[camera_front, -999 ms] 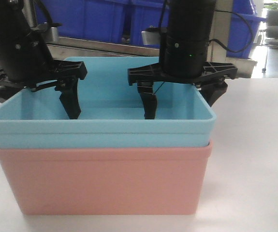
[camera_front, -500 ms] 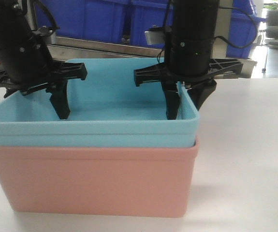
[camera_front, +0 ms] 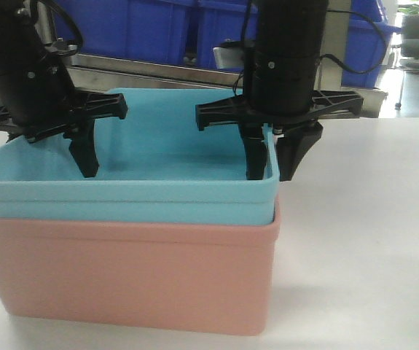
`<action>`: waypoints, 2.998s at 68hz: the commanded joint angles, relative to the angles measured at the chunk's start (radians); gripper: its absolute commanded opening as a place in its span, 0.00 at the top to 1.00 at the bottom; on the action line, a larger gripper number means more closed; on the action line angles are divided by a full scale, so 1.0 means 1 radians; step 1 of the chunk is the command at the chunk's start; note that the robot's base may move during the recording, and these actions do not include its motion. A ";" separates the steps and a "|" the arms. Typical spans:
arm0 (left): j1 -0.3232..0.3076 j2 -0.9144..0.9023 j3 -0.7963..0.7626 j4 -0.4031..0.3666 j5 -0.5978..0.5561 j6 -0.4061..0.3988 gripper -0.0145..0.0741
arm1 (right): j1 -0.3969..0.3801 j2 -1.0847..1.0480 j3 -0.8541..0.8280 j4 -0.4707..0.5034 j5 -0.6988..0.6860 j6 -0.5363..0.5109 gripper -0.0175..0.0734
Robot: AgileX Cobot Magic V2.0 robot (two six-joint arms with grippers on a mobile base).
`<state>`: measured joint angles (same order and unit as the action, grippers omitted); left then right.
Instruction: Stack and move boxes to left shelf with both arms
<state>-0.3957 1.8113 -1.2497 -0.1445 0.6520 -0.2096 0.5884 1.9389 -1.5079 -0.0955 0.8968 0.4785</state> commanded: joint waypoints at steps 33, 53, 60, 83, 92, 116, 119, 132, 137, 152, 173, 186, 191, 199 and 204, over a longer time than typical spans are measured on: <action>-0.018 -0.407 -0.011 -0.037 0.017 -0.046 0.85 | 0.012 -0.185 -0.131 -0.135 -0.086 0.014 0.76; -0.032 -0.474 -0.011 0.010 0.059 -0.123 0.85 | 0.095 -0.188 -0.213 -0.154 -0.086 0.002 0.75; -0.052 -0.483 -0.011 0.052 0.079 -0.181 0.85 | 0.124 -0.189 -0.213 -0.175 -0.057 0.085 0.75; -0.214 -0.485 -0.011 0.373 0.162 -0.515 0.85 | 0.279 -0.195 -0.213 -0.370 0.058 0.257 0.75; -0.244 -0.485 -0.011 0.367 0.163 -0.517 0.85 | 0.321 -0.214 -0.213 -0.391 0.062 0.300 0.75; -0.253 -0.481 -0.011 0.369 0.127 -0.533 0.85 | 0.378 -0.224 -0.213 -0.393 0.033 0.304 0.75; -0.253 -0.479 -0.011 0.371 0.127 -0.533 0.85 | 0.382 -0.224 -0.213 -0.393 0.018 0.304 0.75; -0.253 -0.465 -0.011 0.380 0.127 -0.533 0.85 | 0.383 -0.224 -0.213 -0.393 0.006 0.304 0.75; -0.253 -0.461 -0.011 0.387 0.126 -0.533 0.85 | 0.383 -0.224 -0.213 -0.394 0.019 0.304 0.75; -0.253 -0.461 -0.011 0.393 0.124 -0.533 0.85 | 0.383 -0.224 -0.213 -0.396 0.028 0.304 0.75; -0.253 -0.461 -0.011 0.389 0.128 -0.533 0.85 | 0.383 -0.224 -0.213 -0.396 0.053 0.304 0.75; -0.253 -0.461 -0.011 0.389 0.128 -0.533 0.85 | 0.383 -0.224 -0.213 -0.396 0.056 0.304 0.75; -0.253 -0.461 -0.011 0.389 0.128 -0.533 0.85 | 0.383 -0.224 -0.213 -0.396 0.056 0.304 0.75; -0.253 -0.461 -0.011 0.389 0.128 -0.533 0.85 | 0.383 -0.224 -0.213 -0.396 0.056 0.304 0.75; -0.253 -0.461 -0.011 0.389 0.128 -0.533 0.85 | 0.383 -0.224 -0.213 -0.396 0.056 0.304 0.75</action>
<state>-0.6054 1.3837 -1.2108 0.3322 1.0028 -0.7238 0.9341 1.7540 -1.6802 -0.5481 1.1667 0.7468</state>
